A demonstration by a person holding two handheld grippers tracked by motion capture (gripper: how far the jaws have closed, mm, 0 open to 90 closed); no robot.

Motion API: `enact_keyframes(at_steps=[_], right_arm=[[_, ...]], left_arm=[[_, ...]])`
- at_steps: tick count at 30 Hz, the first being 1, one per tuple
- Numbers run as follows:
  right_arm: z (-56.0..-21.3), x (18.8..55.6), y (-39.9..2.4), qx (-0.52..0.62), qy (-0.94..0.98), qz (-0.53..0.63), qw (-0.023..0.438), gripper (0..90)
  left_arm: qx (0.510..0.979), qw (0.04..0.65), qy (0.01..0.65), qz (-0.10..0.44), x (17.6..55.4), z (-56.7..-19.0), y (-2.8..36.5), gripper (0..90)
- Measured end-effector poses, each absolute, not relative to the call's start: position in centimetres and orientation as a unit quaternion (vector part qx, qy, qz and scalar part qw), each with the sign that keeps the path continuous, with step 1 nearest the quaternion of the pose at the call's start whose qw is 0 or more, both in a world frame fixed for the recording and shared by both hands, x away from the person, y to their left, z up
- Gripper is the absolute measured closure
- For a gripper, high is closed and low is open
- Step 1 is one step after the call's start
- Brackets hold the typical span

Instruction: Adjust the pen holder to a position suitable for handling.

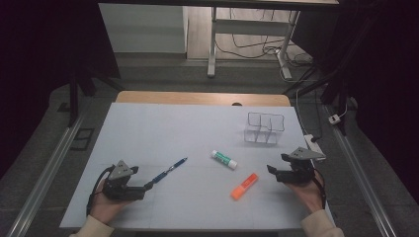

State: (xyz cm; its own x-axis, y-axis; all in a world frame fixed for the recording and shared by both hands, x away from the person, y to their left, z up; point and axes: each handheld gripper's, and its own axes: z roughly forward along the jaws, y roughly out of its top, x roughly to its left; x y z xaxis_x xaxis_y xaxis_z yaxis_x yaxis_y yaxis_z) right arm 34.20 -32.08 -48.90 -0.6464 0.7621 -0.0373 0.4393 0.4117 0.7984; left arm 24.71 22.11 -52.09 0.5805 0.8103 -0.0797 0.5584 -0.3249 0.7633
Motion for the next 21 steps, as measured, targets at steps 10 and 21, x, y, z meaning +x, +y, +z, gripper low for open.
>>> enact_keyframes(at_steps=[10,21], right_arm=[[-48.7,36.1,-33.5,0.399,0.809,0.38,0.206,29.1],[-48.2,37.6,-33.9,0.422,0.8,0.356,0.234,37.9]], left_arm=[[0.799,0.392,0.427,0.159,24.7,-52.2,22.0,19.2],[0.801,0.391,0.424,0.159,24.7,-52.3,21.9,19.7]])
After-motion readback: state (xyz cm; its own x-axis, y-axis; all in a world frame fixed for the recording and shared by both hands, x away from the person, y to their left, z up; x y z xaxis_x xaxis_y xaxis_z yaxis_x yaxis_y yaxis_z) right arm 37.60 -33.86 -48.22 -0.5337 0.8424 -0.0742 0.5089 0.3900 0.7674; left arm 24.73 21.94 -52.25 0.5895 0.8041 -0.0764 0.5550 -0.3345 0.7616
